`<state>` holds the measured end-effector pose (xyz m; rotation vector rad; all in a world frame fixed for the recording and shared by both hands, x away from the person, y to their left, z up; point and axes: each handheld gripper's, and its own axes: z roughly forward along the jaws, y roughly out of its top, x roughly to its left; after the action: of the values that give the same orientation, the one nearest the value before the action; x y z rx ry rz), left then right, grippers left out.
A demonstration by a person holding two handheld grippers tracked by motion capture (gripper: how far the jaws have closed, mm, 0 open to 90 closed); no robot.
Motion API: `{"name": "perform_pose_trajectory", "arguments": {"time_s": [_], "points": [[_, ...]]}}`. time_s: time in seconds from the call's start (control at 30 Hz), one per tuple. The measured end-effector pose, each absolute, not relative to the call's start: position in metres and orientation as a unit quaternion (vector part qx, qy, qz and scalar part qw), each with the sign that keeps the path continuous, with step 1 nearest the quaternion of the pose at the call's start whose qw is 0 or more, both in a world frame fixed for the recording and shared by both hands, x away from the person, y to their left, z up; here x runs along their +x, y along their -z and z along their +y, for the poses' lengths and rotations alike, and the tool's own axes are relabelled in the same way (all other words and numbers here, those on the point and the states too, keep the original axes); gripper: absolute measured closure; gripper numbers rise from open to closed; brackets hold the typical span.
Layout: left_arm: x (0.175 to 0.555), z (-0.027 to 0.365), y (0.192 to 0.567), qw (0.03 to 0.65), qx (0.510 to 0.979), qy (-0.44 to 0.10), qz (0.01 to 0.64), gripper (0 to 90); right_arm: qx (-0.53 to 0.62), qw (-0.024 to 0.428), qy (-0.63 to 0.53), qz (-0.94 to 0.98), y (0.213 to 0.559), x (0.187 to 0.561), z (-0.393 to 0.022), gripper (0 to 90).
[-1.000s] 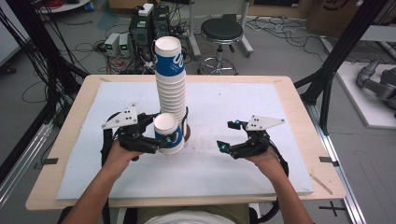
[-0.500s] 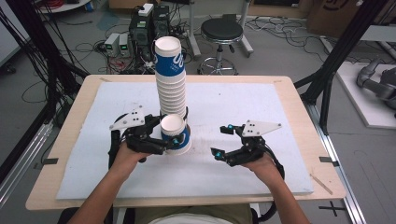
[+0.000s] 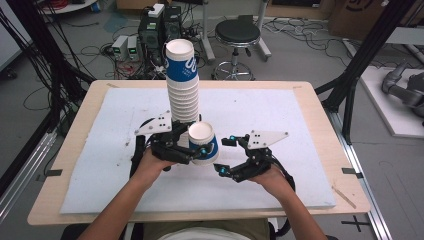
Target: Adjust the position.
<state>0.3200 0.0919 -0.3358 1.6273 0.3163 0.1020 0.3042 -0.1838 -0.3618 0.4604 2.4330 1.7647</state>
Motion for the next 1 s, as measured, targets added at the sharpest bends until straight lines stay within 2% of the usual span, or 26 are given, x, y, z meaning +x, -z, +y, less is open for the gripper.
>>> {"name": "perform_pose_trajectory", "arguments": {"time_s": [0.5, 0.63, 0.9, 0.93, 0.97, 1.0], "points": [[0.316, 0.075, 0.343, 0.668, 0.736, -0.013, 0.107, 26.7, 0.122, 0.024, -0.585, 0.802, 0.373, 0.308, -0.161, 14.7], [0.317, 0.078, 0.342, 0.671, 0.733, -0.007, 0.109, 27.1, 0.118, 0.026, -0.590, 0.799, 0.372, 0.309, -0.162, 20.6], [0.319, 0.077, 0.346, 0.651, 0.752, 0.001, 0.105, 26.6, 0.108, 0.033, -0.557, 0.823, 0.372, 0.310, -0.162, 23.5], [0.319, 0.077, 0.346, 0.649, 0.753, 0.009, 0.108, 16.2, 0.107, 0.036, -0.552, 0.826, 0.371, 0.310, -0.163, 23.8], [0.319, 0.077, 0.347, 0.646, 0.755, 0.016, 0.114, 16.2, 0.107, 0.036, -0.552, 0.826, 0.371, 0.310, -0.163, 23.8], [0.320, 0.077, 0.348, 0.635, 0.764, 0.023, 0.113, 11.0, 0.104, 0.039, -0.547, 0.829, 0.369, 0.310, -0.164, 24.2]]}}
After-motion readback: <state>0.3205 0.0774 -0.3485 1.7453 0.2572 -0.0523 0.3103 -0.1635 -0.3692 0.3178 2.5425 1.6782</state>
